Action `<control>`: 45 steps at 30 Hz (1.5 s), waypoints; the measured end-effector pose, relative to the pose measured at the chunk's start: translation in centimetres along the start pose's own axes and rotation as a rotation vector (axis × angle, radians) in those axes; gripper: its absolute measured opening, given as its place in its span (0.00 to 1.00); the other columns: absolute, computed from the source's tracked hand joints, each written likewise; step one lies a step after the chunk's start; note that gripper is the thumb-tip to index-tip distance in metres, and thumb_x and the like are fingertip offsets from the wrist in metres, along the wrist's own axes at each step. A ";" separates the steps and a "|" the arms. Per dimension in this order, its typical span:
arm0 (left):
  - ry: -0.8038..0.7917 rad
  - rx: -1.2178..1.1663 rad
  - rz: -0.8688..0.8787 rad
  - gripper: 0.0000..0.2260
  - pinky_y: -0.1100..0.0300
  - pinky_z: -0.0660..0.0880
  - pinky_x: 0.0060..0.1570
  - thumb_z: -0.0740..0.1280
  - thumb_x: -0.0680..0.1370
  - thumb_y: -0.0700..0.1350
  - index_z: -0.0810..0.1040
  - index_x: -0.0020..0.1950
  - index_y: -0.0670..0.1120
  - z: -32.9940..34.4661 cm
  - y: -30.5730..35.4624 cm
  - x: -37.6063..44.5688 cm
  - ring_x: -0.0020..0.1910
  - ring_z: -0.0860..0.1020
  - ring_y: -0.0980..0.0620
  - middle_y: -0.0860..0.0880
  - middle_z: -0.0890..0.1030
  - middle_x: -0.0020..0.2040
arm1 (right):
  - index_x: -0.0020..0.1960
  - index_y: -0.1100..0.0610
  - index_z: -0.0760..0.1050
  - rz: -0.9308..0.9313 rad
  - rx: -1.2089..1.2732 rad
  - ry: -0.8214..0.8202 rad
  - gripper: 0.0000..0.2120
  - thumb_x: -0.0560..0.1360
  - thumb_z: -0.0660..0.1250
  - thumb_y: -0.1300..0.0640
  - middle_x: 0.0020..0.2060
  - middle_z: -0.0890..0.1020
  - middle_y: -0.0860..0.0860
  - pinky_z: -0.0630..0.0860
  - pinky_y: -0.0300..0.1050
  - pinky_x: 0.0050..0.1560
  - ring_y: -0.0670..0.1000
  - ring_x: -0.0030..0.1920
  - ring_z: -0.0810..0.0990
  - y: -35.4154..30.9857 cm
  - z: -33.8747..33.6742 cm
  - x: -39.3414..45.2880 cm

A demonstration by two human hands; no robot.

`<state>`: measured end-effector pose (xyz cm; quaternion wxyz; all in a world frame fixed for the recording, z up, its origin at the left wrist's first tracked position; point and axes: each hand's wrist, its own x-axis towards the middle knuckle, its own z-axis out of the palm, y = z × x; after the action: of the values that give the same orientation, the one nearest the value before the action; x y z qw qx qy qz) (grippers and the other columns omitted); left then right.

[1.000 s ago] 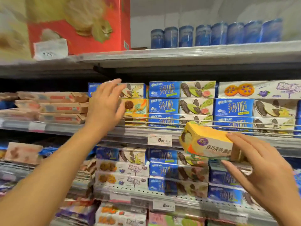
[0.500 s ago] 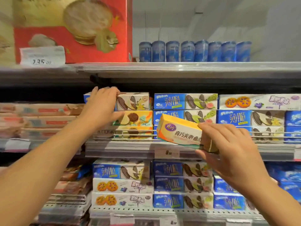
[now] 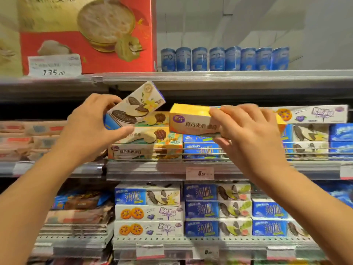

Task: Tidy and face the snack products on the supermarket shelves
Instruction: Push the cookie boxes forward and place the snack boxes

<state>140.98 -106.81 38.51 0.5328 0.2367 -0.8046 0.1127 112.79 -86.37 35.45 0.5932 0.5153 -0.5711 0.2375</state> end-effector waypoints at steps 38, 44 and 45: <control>-0.091 0.248 -0.209 0.29 0.54 0.81 0.52 0.73 0.70 0.62 0.72 0.68 0.56 -13.6 -1.7 -9.1 0.56 0.77 0.59 0.58 0.75 0.59 | 0.66 0.51 0.72 -0.073 0.198 -0.363 0.18 0.79 0.63 0.44 0.58 0.81 0.52 0.70 0.61 0.61 0.59 0.61 0.76 -13.2 12.5 13.3; -0.179 0.170 -0.134 0.29 0.57 0.79 0.54 0.71 0.69 0.65 0.71 0.69 0.60 -10.0 -0.5 -8.7 0.58 0.75 0.62 0.62 0.74 0.59 | 0.72 0.53 0.72 -0.093 0.414 -0.171 0.23 0.77 0.67 0.51 0.66 0.78 0.52 0.65 0.59 0.70 0.58 0.66 0.74 -12.2 10.0 10.7; -0.198 0.160 -0.118 0.30 0.57 0.78 0.55 0.71 0.69 0.65 0.71 0.69 0.59 -9.1 -0.1 -8.7 0.59 0.74 0.62 0.62 0.74 0.60 | 0.68 0.53 0.75 -0.019 0.546 -0.092 0.20 0.77 0.66 0.52 0.62 0.80 0.51 0.69 0.55 0.65 0.57 0.62 0.77 -11.8 9.2 9.4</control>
<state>151.12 -100.70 34.28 0.4360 0.3355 -0.8262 0.1211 121.33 -101.58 38.45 0.4079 0.6717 -0.5076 0.3532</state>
